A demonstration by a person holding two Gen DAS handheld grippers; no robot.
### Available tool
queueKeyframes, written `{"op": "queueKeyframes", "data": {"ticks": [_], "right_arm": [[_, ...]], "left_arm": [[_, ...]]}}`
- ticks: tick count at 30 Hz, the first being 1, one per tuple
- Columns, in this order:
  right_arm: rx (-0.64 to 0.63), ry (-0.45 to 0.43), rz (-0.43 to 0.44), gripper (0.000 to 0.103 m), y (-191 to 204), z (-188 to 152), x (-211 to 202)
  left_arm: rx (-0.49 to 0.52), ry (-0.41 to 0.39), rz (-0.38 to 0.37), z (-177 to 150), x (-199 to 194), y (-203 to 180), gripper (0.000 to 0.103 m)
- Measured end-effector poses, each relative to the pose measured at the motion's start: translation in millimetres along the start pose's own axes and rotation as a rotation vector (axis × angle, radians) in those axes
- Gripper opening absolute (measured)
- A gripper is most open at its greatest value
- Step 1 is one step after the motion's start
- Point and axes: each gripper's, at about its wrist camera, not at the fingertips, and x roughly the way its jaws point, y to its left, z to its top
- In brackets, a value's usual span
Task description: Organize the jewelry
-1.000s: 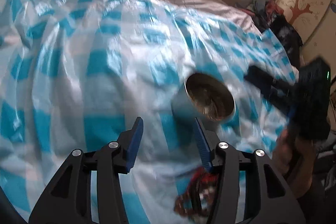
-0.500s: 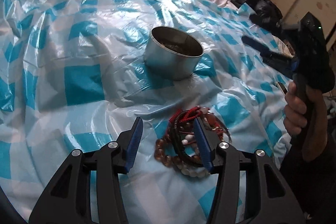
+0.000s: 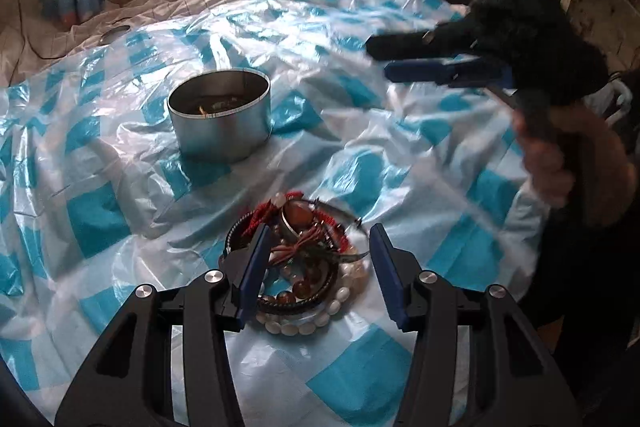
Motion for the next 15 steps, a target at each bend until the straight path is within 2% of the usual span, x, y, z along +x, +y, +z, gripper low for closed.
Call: {"op": "queueKeyframes", "data": {"ticks": [2, 4, 5, 7, 9, 13, 15], "right_arm": [[0.001, 0.003, 0.009, 0.065, 0, 0, -2], [-0.009, 0.004, 0.009, 0.065, 2, 0, -3], [-0.011, 0.004, 0.011, 0.066, 3, 0, -4], [-0.010, 0.004, 0.014, 0.068, 3, 0, -4], [-0.007, 0.007, 0.017, 0.068, 3, -1, -3], [-0.020, 0.011, 0.024, 0.068, 7, -2, -1], [-0.025, 0.017, 0.029, 0.068, 8, -3, 1]], "left_arm": [[-0.007, 0.004, 0.004, 0, 3, 2, 0.048], [-0.002, 0.023, 0.003, 0, 8, 3, 0.035], [0.005, 0.038, 0.008, -1, 10, 3, 0.026], [0.008, 0.045, -0.014, -1, 13, 3, 0.019], [0.021, 0.039, -0.011, -1, 11, 2, 0.002], [0.015, 0.032, -0.031, 2, 5, 4, 0.001], [-0.022, 0.001, -0.059, 6, -2, 10, 0.001]]}}
